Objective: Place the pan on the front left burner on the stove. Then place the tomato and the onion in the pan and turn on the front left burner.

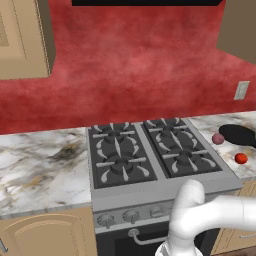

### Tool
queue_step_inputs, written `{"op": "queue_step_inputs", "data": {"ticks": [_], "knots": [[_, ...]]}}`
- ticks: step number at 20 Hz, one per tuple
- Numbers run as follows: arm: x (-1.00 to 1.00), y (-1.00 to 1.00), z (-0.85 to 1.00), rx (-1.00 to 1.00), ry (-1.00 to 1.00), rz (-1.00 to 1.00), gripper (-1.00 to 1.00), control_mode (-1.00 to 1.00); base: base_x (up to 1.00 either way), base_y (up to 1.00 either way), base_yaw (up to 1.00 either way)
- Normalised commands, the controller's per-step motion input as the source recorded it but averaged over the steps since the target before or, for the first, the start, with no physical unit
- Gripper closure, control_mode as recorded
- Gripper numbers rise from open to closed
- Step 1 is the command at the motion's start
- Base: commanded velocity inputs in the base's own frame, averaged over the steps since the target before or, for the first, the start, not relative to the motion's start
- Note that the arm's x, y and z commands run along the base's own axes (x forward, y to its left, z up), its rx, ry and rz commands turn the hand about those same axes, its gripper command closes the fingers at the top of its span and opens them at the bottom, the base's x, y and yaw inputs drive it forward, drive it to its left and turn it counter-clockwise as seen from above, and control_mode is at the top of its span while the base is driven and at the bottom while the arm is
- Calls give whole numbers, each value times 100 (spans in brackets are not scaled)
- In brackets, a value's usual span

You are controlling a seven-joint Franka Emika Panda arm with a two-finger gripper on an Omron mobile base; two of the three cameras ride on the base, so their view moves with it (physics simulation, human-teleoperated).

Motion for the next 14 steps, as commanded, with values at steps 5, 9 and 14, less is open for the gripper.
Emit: {"op": "queue_step_inputs", "data": {"ticks": [5, 9, 14], "knots": [[12, -19, -18, 0, 0, 0, -100, -100, 0, 0, 0], [12, -18, -19, 0, 0, 0, -100, -100, 0, 0, 0], [11, -16, -20, 0, 0, 0, -100, -100, 0, 0, 0]]}}
